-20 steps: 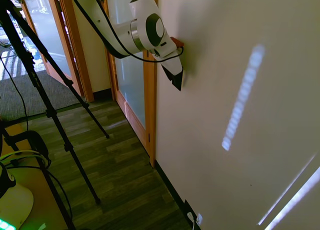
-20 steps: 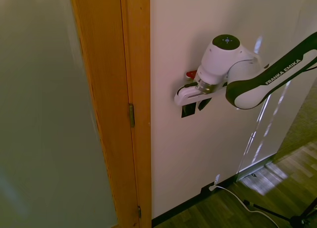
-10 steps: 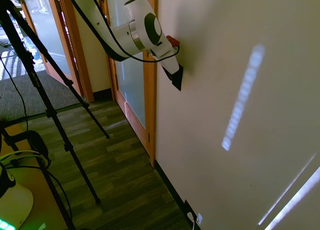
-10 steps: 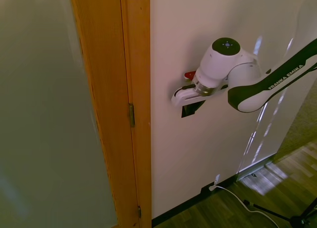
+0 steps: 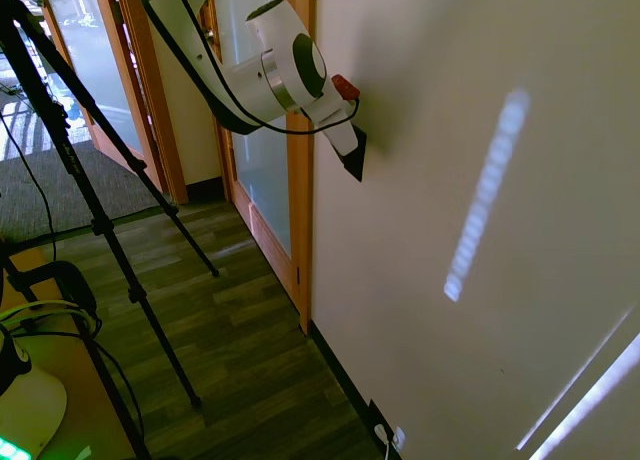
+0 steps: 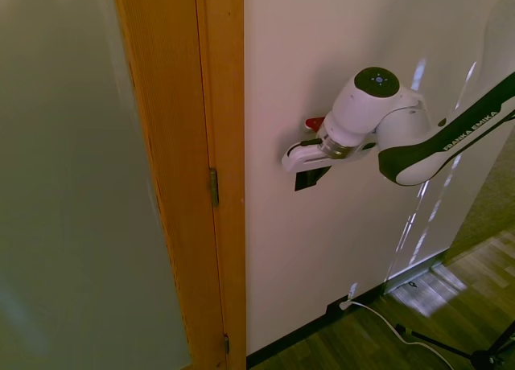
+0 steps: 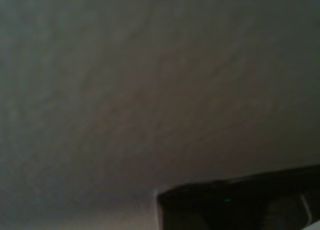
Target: Turn on the light
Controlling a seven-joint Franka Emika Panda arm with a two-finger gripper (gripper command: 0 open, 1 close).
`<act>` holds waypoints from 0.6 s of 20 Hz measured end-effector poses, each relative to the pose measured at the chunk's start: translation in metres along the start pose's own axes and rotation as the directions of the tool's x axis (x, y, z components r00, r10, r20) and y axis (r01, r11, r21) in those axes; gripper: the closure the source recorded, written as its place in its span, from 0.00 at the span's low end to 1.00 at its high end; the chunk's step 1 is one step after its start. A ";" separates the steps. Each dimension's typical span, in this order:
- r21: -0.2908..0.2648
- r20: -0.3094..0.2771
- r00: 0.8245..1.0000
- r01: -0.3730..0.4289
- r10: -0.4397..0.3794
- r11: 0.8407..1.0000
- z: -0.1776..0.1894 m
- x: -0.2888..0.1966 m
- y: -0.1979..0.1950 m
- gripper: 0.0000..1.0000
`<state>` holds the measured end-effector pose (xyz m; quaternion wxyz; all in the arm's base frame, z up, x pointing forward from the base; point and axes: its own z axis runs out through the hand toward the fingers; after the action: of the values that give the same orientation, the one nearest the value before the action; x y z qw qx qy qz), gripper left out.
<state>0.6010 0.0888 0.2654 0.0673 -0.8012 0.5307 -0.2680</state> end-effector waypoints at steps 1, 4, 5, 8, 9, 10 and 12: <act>0.018 -0.003 1.000 -0.003 0.003 1.000 -0.004 0.001 0.001 1.00; 0.079 -0.028 1.000 0.012 -0.010 0.997 -0.026 0.004 0.001 1.00; 0.088 -0.034 0.999 0.014 -0.011 0.996 -0.031 0.005 0.001 0.00; 0.097 -0.031 0.999 0.013 -0.010 0.995 -0.035 0.007 0.001 0.00; 0.099 -0.029 1.000 0.012 -0.010 0.995 -0.035 0.007 0.001 0.00; 0.102 -0.027 1.000 0.013 -0.010 0.995 -0.035 0.007 0.002 0.00; 0.114 -0.023 1.000 0.012 -0.010 0.993 -0.037 0.009 0.004 0.00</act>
<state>0.5820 0.0857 0.2984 0.1055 -0.7959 0.5108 -0.3073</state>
